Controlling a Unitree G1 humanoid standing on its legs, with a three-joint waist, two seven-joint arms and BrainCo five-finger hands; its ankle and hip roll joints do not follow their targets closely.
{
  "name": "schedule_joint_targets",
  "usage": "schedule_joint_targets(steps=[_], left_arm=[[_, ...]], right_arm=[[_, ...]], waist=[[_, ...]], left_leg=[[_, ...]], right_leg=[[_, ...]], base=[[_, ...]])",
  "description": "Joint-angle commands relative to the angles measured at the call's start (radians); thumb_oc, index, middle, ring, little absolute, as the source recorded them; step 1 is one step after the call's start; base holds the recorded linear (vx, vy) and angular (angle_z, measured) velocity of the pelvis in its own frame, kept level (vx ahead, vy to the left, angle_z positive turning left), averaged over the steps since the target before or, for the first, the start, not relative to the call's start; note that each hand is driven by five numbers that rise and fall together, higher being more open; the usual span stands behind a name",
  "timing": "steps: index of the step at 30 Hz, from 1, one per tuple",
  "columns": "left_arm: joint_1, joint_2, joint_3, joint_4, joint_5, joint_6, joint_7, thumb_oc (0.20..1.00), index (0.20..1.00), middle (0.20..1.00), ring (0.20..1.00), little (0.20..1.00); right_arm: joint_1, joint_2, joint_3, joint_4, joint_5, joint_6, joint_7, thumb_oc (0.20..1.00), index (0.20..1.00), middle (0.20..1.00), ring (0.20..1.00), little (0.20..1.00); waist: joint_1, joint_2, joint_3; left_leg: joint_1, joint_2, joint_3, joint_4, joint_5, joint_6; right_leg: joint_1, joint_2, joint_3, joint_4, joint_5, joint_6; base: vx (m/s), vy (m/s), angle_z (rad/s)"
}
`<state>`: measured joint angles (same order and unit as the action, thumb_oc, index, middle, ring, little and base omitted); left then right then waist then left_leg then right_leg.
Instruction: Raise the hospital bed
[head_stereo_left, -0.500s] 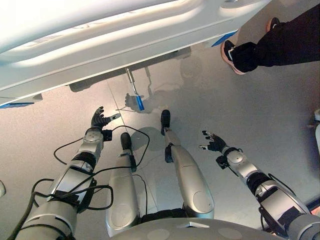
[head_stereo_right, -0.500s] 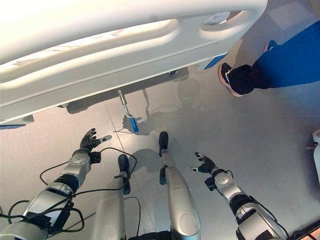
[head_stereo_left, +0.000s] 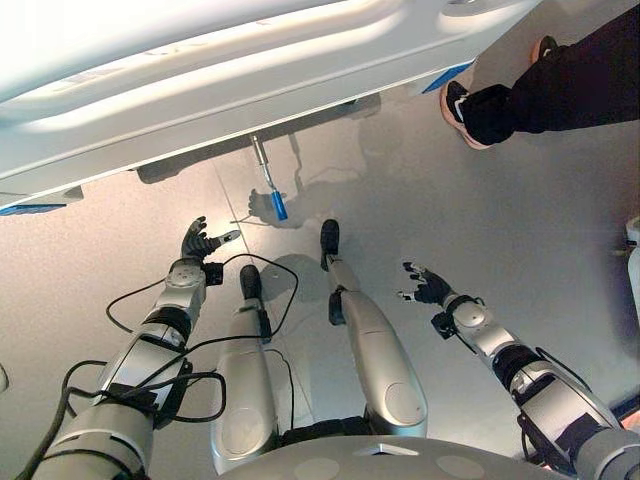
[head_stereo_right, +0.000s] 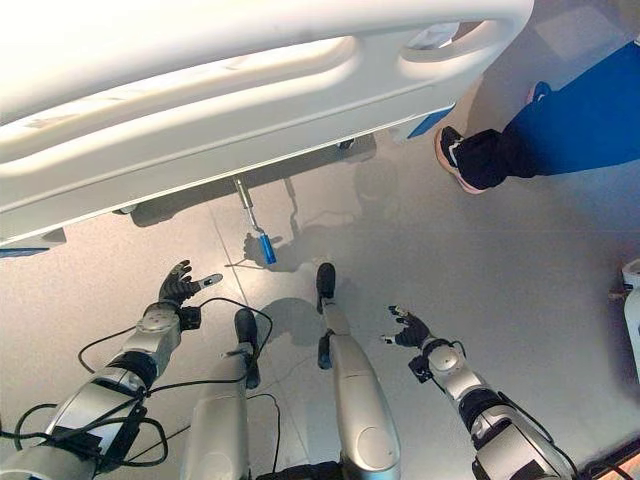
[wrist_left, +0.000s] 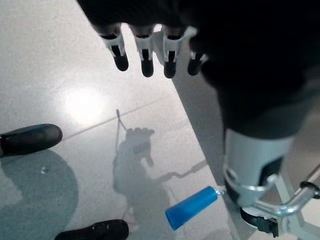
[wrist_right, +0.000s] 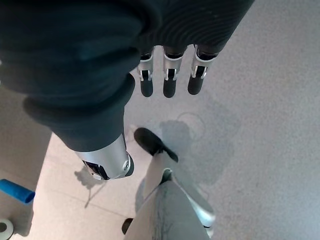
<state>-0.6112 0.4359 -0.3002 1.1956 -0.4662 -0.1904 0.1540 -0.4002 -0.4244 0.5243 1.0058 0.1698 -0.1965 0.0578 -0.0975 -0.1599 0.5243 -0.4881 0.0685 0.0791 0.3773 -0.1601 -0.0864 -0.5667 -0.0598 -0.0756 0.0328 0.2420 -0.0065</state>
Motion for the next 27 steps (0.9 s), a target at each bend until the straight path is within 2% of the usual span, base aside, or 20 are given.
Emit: schedule_joint_targets(steps=[1,12,17,20,27], left_arm=[[0.016,0.032,0.015,-0.011,0.003,-0.027,0.017,1.0,1.0,1.0,1.0,1.0],[0.006,0.033,0.007,-0.016,0.007,-0.027,0.02,1.0,1.0,1.0,1.0,1.0],[-0.025,0.048,-0.009,-0.044,-0.003,-0.03,0.026,1.0,1.0,1.0,1.0,1.0],[-0.055,0.08,-0.013,-0.089,-0.01,-0.036,0.035,1.0,1.0,1.0,1.0,1.0],[-0.109,0.122,-0.009,-0.121,-0.037,-0.045,0.048,1.0,1.0,1.0,1.0,1.0]], right_arm=[[0.019,-0.064,0.018,-0.032,0.015,-0.027,0.003,1.0,1.0,1.0,1.0,1.0],[0.017,-0.07,0.017,-0.037,0.011,-0.027,0.003,1.0,1.0,1.0,1.0,1.0],[-0.004,-0.088,0.024,-0.061,0.017,-0.028,-0.005,1.0,1.0,1.0,1.0,1.0],[-0.024,-0.123,0.034,-0.128,0.0,-0.03,-0.017,1.0,1.0,1.0,1.0,1.0],[-0.059,-0.155,0.038,-0.183,-0.013,-0.035,-0.033,1.0,1.0,1.0,1.0,1.0]], waist=[[0.012,0.001,-0.004],[0.013,0.007,-0.004],[0.003,0.005,-0.004],[-0.011,-0.001,-0.004],[-0.024,-0.005,-0.004]], left_leg=[[-0.041,0.02,-0.035,-0.046,0.118,-0.009],[-0.05,0.019,-0.036,-0.044,0.119,-0.008],[-0.11,0.021,-0.036,-0.015,0.115,-0.008],[-0.206,0.031,-0.035,0.046,0.099,-0.008],[-0.298,0.042,-0.03,0.066,0.098,-0.008]], right_leg=[[0.008,-0.06,-0.001,0.223,-0.229,0.144],[-0.001,-0.061,0.002,0.229,-0.232,0.143],[-0.059,-0.058,0.005,0.257,-0.237,0.143],[-0.149,-0.054,0.016,0.291,-0.236,0.144],[-0.244,-0.053,0.017,0.311,-0.228,0.147]], base=[[0.0,0.0,0.0],[0.0,0.0,0.0],[0.0,0.0,0.01],[-0.03,0.01,-0.02],[-0.02,-0.004,-0.07]])
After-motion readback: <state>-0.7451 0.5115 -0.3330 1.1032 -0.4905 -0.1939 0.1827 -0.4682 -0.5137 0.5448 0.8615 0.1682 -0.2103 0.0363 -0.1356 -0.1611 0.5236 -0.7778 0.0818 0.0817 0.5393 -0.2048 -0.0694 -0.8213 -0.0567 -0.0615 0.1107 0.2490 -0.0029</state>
